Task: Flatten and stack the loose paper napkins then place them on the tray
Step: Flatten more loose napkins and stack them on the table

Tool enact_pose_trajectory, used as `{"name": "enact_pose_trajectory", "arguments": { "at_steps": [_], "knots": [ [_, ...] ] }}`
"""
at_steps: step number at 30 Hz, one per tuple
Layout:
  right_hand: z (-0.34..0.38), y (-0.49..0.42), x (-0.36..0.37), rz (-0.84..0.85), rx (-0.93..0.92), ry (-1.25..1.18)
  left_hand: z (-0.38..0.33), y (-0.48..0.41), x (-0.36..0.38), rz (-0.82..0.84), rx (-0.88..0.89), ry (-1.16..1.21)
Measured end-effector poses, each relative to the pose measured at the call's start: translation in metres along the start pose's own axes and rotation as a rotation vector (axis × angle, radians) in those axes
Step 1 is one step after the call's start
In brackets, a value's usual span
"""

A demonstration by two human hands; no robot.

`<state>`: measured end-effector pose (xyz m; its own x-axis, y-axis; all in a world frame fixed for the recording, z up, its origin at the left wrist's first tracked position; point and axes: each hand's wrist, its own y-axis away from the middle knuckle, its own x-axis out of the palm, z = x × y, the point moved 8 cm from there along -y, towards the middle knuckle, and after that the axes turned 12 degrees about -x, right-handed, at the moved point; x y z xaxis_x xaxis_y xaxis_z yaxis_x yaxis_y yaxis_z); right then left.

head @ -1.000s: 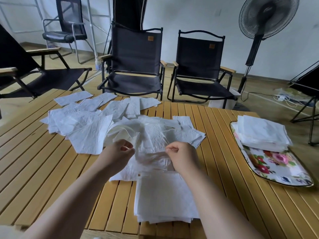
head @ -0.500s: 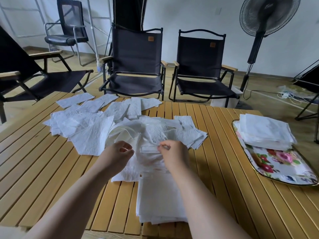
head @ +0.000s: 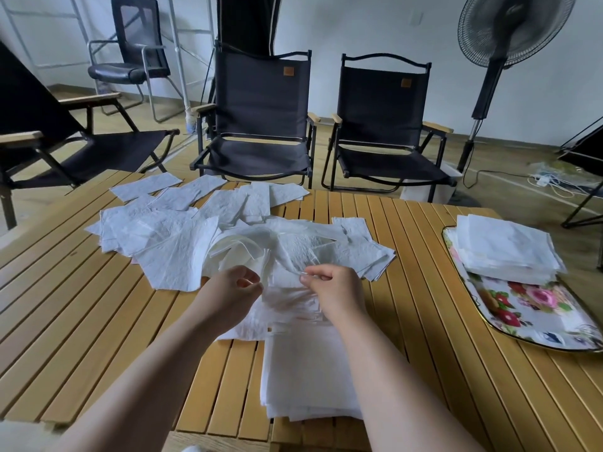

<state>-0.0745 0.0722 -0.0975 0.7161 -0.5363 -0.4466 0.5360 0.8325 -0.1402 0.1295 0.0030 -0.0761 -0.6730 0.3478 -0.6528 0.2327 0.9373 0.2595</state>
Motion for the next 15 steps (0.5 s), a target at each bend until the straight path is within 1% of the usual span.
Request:
{"name": "enact_pose_trajectory", "arguments": {
  "at_steps": [7, 10, 12, 15],
  "knots": [
    [-0.006, -0.002, -0.002, 0.005, 0.034, -0.052, -0.001, -0.001, 0.0, -0.001, 0.005, -0.011],
    [-0.006, -0.001, -0.007, -0.02, 0.041, -0.074, -0.004, 0.0, 0.003, 0.005, 0.02, -0.014],
    [0.0, -0.001, -0.013, -0.049, 0.013, -0.031, -0.005, 0.0, 0.002, -0.006, 0.026, -0.013],
    [0.025, -0.004, -0.027, -0.115, -0.11, 0.054, -0.003, -0.003, -0.003, -0.032, 0.035, -0.005]
  ]
}}
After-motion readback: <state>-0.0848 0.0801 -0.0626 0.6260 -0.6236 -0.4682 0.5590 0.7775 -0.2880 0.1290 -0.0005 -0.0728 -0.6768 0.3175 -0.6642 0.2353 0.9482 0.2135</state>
